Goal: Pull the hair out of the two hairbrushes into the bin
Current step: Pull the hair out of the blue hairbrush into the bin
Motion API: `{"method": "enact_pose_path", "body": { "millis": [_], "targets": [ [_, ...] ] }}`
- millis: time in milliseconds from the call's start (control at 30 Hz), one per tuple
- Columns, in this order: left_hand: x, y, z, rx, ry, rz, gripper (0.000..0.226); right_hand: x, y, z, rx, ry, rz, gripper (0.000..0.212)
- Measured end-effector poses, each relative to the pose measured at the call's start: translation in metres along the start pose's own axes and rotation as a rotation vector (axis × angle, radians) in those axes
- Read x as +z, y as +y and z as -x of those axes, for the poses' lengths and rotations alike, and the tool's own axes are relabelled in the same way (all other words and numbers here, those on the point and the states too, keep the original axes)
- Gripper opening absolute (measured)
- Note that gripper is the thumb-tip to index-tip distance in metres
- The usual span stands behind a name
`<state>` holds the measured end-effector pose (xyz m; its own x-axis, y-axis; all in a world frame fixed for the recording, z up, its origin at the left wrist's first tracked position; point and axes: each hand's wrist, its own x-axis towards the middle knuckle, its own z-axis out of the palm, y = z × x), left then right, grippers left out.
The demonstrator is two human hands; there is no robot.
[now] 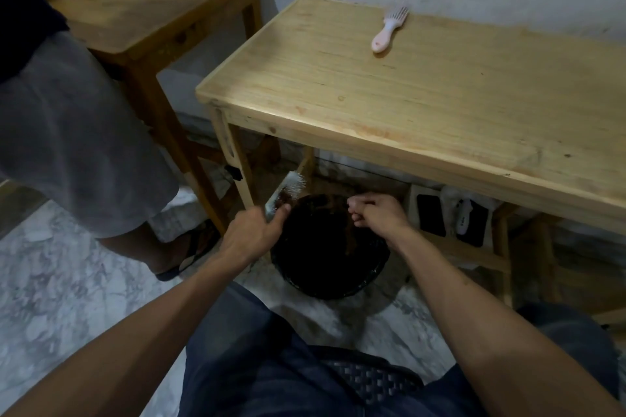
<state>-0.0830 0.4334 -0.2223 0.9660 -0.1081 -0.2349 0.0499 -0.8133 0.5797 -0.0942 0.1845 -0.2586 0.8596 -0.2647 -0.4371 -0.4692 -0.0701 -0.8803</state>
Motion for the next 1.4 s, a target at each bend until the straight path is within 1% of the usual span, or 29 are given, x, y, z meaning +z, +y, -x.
{"method": "enact_pose_path", "body": {
  "millis": [33, 67, 100, 133, 200, 267, 333, 400, 433, 533, 633, 733, 800, 900, 933, 1000, 1033, 1067, 1100, 1133, 1167, 1233, 1300, 1333, 1400],
  "targets": [
    [0.002, 0.002, 0.001, 0.02, -0.008, -0.011, 0.061, 0.002, 0.001, 0.0, 0.005, -0.037, 0.075, 0.022],
    [0.004, 0.004, 0.002, 0.041, -0.02, -0.015, 0.062, 0.003, 0.0, 0.0, 0.012, -0.078, 0.114, 0.039],
    [0.005, 0.006, 0.003, 0.057, -0.037, -0.02, 0.063, 0.005, -0.002, 0.002, 0.021, -0.114, 0.11, 0.055],
    [0.005, 0.008, 0.004, 0.072, -0.05, -0.026, 0.064, 0.008, -0.005, 0.005, 0.016, -0.154, 0.074, 0.066],
    [0.007, 0.013, 0.004, 0.097, -0.073, -0.05, 0.068, 0.013, -0.012, 0.012, -0.037, -0.25, 0.006, 0.071],
    [0.008, 0.021, 0.006, 0.112, -0.086, -0.082, 0.065, 0.015, -0.016, 0.017, -0.071, -0.361, -0.001, 0.061],
    [0.008, 0.025, 0.007, 0.111, -0.099, -0.099, 0.059, 0.016, -0.015, 0.019, -0.059, -0.418, -0.022, 0.037],
    [0.006, 0.026, 0.006, 0.104, -0.119, -0.092, 0.048, 0.014, -0.015, 0.019, -0.056, -0.365, -0.039, 0.013],
    [0.004, 0.025, 0.005, 0.103, -0.127, -0.091, 0.04, 0.012, -0.014, 0.017, -0.063, -0.312, -0.058, 0.007],
    [-0.001, 0.02, 0.005, 0.096, -0.156, -0.095, 0.025, 0.002, -0.011, 0.011, -0.077, -0.17, -0.146, 0.012],
    [0.0, 0.016, 0.005, 0.017, -0.149, -0.047, 0.024, -0.004, -0.011, 0.007, -0.052, -0.024, -0.238, 0.015],
    [0.001, 0.013, 0.004, -0.09, -0.084, 0.021, 0.027, -0.011, -0.008, -0.001, 0.028, 0.102, -0.353, 0.014],
    [0.001, 0.01, 0.002, -0.089, -0.083, 0.025, 0.027, -0.016, -0.004, -0.003, 0.036, 0.121, -0.27, 0.016],
    [0.0, 0.01, 0.003, -0.064, -0.098, 0.038, 0.028, -0.015, 0.006, 0.0, 0.022, 0.051, -0.035, 0.012],
    [0.001, 0.011, 0.003, -0.042, -0.103, 0.034, 0.029, -0.013, 0.007, 0.002, 0.025, 0.018, 0.021, 0.022],
    [0.003, 0.015, 0.005, 0.001, -0.11, 0.001, 0.03, -0.008, 0.004, 0.007, 0.035, -0.037, 0.075, 0.055],
    [0.003, 0.018, 0.007, 0.021, -0.11, -0.026, 0.03, -0.004, 0.002, 0.011, 0.024, -0.063, 0.09, 0.068],
    [0.004, 0.019, 0.007, 0.055, -0.103, -0.056, 0.029, -0.001, -0.001, 0.013, 0.002, -0.096, 0.098, 0.076],
    [0.005, 0.021, 0.008, 0.09, -0.094, -0.08, 0.027, 0.003, -0.004, 0.017, -0.025, -0.137, 0.099, 0.08],
    [0.006, 0.022, 0.01, 0.13, -0.086, -0.097, 0.025, 0.007, -0.007, 0.02, -0.053, -0.184, 0.076, 0.079],
    [0.006, 0.025, 0.012, 0.164, -0.083, -0.103, 0.024, 0.01, -0.01, 0.022, -0.072, -0.237, 0.032, 0.072],
    [0.004, 0.028, 0.016, 0.223, -0.075, -0.106, 0.021, 0.012, -0.016, 0.026, -0.063, -0.361, -0.073, 0.053],
    [0.002, 0.029, 0.017, 0.259, -0.062, -0.106, 0.019, 0.013, -0.02, 0.03, -0.037, -0.467, -0.129, 0.036],
    [0.0, 0.028, 0.016, 0.272, -0.052, -0.106, 0.019, 0.013, -0.019, 0.03, -0.033, -0.484, -0.136, 0.028],
    [-0.003, 0.025, 0.015, 0.267, -0.025, -0.097, 0.019, 0.014, -0.016, 0.029, -0.036, -0.45, -0.144, 0.011]
  ]
}}
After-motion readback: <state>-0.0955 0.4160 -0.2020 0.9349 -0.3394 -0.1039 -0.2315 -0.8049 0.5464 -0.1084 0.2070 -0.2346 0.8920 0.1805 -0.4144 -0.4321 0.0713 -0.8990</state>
